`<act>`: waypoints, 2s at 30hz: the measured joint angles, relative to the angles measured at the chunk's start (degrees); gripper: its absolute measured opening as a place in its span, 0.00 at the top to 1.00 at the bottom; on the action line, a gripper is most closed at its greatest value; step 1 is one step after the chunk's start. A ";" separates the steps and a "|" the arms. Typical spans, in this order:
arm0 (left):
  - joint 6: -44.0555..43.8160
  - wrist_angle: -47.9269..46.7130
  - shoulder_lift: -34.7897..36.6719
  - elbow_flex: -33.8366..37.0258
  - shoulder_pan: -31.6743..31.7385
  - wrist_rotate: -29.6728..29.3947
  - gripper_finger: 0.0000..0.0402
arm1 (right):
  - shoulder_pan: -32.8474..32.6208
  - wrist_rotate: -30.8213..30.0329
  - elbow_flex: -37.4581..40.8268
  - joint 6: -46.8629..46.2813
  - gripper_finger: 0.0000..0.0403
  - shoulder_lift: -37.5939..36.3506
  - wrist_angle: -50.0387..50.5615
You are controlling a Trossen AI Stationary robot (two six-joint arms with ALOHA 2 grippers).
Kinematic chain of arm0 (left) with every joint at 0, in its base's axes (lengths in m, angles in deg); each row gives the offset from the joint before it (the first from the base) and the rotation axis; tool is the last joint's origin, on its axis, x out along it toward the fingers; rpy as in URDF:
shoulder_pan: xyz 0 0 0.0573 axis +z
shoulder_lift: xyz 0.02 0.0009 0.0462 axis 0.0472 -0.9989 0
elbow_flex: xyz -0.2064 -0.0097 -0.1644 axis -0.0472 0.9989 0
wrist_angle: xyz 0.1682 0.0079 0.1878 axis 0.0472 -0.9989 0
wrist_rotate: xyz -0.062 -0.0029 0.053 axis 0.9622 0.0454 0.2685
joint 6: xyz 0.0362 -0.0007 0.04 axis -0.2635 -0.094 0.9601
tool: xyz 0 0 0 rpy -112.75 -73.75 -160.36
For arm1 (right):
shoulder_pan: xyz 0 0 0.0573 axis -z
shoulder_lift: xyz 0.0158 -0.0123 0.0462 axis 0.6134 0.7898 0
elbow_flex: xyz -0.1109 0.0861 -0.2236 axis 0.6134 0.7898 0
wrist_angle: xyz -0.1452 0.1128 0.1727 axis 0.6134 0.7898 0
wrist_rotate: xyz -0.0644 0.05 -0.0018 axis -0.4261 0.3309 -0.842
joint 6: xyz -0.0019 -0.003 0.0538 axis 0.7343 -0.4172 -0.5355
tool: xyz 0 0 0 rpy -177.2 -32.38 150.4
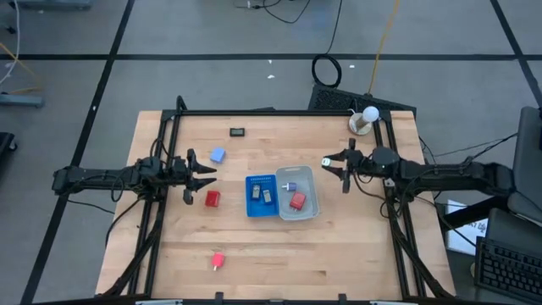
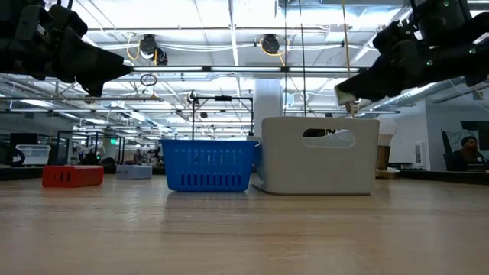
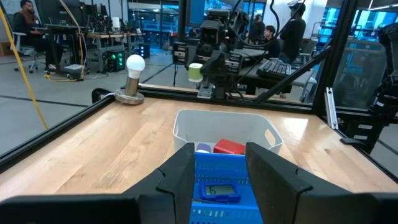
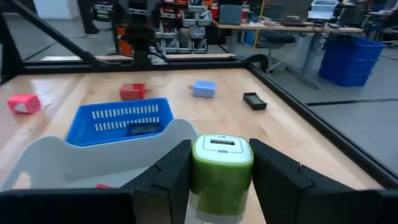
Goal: Pick & Place Office items
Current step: Put the green charger adapter into the gray bin
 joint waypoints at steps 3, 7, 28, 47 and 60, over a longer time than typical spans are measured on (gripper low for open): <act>0.00 0.01 0.00 0.00 0.01 0.00 0.64 | 1.49 3.05 0.00 -0.03 0.66 0.00 -0.62; 0.00 0.01 0.01 0.00 0.00 -0.01 0.64 | 2.17 4.30 0.00 -0.32 0.66 0.00 -1.31; 0.00 0.01 0.02 0.00 0.01 0.00 0.64 | -2.17 5.75 -1.25 -2.81 0.66 11.38 -12.51; 0.00 -0.01 0.00 0.00 0.01 0.00 0.64 | -11.38 -2.71 -25.26 -4.77 0.67 36.78 9.72; 0.00 -0.11 -0.04 0.00 0.01 0.13 0.64 | -11.82 -6.65 -32.79 -6.51 0.67 46.53 20.17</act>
